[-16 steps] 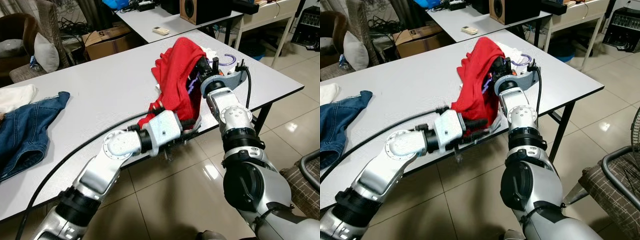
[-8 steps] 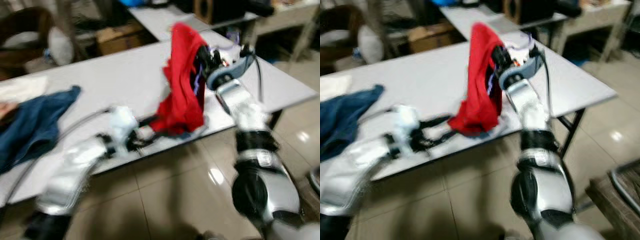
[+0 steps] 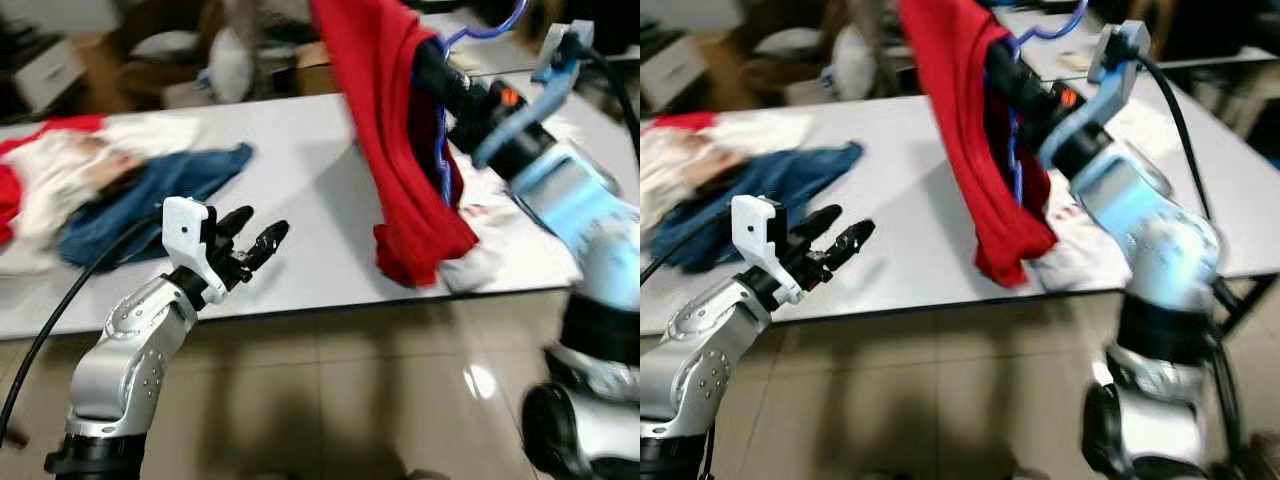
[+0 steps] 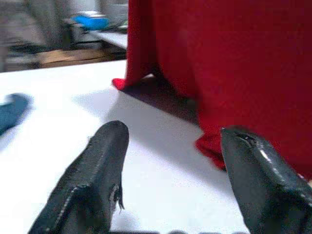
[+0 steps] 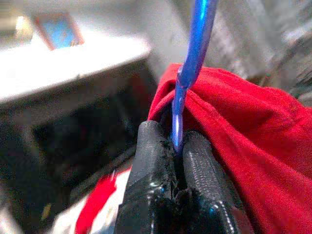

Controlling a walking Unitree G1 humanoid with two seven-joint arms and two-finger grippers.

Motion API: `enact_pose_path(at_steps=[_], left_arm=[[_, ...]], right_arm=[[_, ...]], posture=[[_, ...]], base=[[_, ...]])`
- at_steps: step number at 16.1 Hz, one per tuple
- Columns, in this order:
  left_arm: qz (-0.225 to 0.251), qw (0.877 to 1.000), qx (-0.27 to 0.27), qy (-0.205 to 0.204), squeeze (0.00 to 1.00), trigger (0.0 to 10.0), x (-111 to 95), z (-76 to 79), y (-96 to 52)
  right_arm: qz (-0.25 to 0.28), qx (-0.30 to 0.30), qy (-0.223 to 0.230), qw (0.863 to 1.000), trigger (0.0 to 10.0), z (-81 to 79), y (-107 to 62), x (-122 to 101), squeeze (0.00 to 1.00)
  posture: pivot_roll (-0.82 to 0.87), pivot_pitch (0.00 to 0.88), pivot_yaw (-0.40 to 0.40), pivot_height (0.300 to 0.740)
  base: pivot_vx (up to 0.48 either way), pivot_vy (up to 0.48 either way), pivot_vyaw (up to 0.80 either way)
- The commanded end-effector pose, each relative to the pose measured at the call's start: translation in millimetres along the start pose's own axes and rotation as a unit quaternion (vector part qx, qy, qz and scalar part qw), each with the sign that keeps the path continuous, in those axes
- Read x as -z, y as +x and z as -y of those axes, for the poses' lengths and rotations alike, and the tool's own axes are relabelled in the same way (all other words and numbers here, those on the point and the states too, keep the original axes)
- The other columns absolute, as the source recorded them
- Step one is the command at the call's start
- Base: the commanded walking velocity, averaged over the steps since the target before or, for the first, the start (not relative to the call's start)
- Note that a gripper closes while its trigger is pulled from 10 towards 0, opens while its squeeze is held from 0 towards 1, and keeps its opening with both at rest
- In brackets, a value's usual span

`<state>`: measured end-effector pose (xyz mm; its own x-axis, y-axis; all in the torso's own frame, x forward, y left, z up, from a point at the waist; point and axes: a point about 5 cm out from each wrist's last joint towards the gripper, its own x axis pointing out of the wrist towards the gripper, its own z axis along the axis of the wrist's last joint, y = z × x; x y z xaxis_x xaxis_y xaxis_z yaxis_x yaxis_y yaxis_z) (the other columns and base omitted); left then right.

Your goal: Hang hanger

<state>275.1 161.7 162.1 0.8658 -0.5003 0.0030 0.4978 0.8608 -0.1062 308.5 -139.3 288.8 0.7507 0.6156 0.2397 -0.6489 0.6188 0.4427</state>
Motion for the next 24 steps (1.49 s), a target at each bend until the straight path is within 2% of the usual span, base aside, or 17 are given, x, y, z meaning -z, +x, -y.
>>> enact_pose_path(at_steps=[1, 2, 3, 5, 8, 12, 15, 17, 20, 24], left_arm=[[-0.008, 1.000, -0.007, 0.018, 0.86, 10.0, -1.2, 1.5, -1.8], [-0.009, 1.000, -0.005, 0.020, 0.57, 10.0, -1.1, 3.4, -2.0], [-0.012, 1.000, -0.013, 0.020, 0.43, 10.0, 0.1, 4.7, -3.0], [-0.028, 0.999, -0.018, 0.031, 0.36, 10.0, 1.8, 3.0, -6.4], [-0.035, 0.999, -0.018, 0.035, 0.29, 10.0, 0.6, -0.6, -11.9], [-0.061, 0.998, -0.004, 0.035, 0.30, 10.0, 9.2, 2.8, -14.5], [-0.080, 0.995, 0.052, 0.035, 0.29, 10.0, 12.9, 13.2, -19.9], [-0.089, 0.993, 0.069, 0.036, 0.29, 10.0, 14.1, 15.9, -23.1], [-0.100, 0.991, 0.082, 0.037, 0.29, 10.0, 17.1, 16.7, -26.9], [-0.100, 0.989, 0.099, 0.031, 0.30, 10.0, 17.6, 20.7, -26.3]], right_arm=[[-0.047, -0.034, -0.017, 0.998, 10.0, -16.3, -5.6, 10.1, 0.00], [-0.064, -0.030, -0.019, 0.997, 10.0, -15.7, -10.2, 15.2, 0.00], [-0.115, 0.000, -0.029, 0.993, 10.0, -7.3, -23.0, 31.9, 0.00], [-0.182, 0.037, -0.048, 0.981, 10.0, 1.6, -42.1, 51.9, 0.00], [-0.215, 0.053, -0.034, 0.975, 10.0, 1.8, -61.6, 66.4, 0.00], [-0.239, 0.037, -0.021, 0.970, 10.0, -2.0, -77.3, 82.8, 0.00], [-0.271, 0.010, -0.013, 0.962, 10.0, -9.2, -93.5, 91.7, 0.00], [-0.285, -0.003, -0.014, 0.958, 10.0, -12.1, -100.3, 94.2, 0.00], [-0.305, -0.023, -0.014, 0.952, 10.0, -17.4, -103.5, 101.5, 0.00], [-0.307, -0.028, -0.010, 0.951, 10.0, -18.9, -102.6, 106.0, 0.00]], posture=[[-0.13, 0.000, 0.099, 0.740], [-0.13, 0.000, 0.099, 0.740], [-0.13, 0.000, 0.096, 0.740], [-0.13, 0.000, 0.093, 0.740], [-0.13, 0.000, 0.083, 0.740], [-0.13, 0.000, 0.083, 0.740], [-0.12, 0.000, 0.083, 0.740], [-0.12, 0.000, 0.081, 0.740], [-0.12, 0.000, 0.081, 0.740], [-0.12, 0.000, 0.078, 0.740]], base=[[0.000, 0.000, 0.80], [0.000, 0.000, 0.80], [0.000, 0.000, 0.80], [0.000, 0.000, 0.80], [0.000, 0.000, 0.80], [0.000, 0.000, 0.80], [0.000, 0.000, 0.80], [0.000, 0.000, 0.80], [0.000, 0.000, 0.80], [0.000, 0.000, 0.80]])
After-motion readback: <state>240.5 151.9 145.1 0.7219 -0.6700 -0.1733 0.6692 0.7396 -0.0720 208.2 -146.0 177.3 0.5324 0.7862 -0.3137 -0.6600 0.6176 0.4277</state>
